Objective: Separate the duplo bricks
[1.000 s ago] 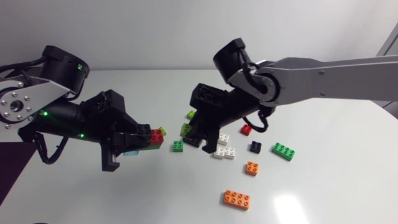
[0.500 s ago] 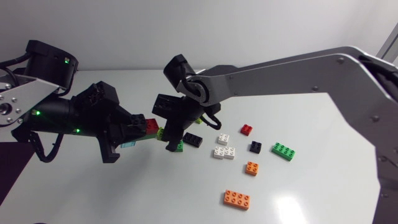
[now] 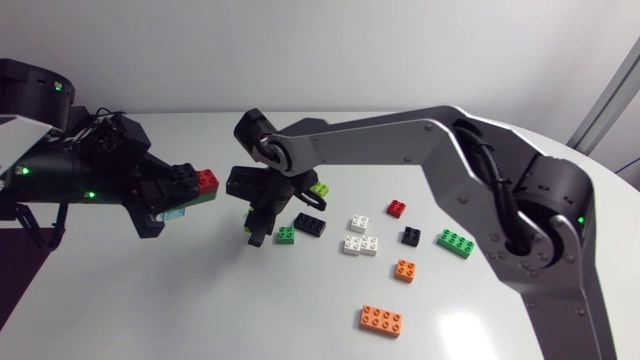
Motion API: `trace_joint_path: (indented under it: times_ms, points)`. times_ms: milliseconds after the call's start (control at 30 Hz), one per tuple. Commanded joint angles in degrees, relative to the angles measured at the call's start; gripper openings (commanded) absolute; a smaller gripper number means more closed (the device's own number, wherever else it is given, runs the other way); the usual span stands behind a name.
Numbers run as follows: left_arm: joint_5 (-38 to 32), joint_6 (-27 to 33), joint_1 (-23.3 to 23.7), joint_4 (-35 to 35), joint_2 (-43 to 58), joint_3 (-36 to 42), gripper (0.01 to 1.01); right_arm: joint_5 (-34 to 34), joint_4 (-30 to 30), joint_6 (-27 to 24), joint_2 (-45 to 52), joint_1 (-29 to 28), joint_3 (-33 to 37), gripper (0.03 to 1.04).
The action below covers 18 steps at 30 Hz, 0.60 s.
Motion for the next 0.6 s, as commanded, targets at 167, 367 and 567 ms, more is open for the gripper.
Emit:
trace_joint_path:
  times_ms: [167,367,567]
  points:
    - [0.0,1.4,5.7,0.9,-1.8,0.4,0.321,1.8,-3.7,0.9,4.2,1.6,4.6,0.28]
    - [0.1,2.5,6.7,1.1,-2.3,-1.6,0.321,4.5,-5.1,0.6,5.8,2.8,4.3,0.29]
    - [0.1,2.5,7.2,1.0,-3.3,-1.7,0.323,4.8,-6.1,0.8,5.6,3.1,4.1,0.60]
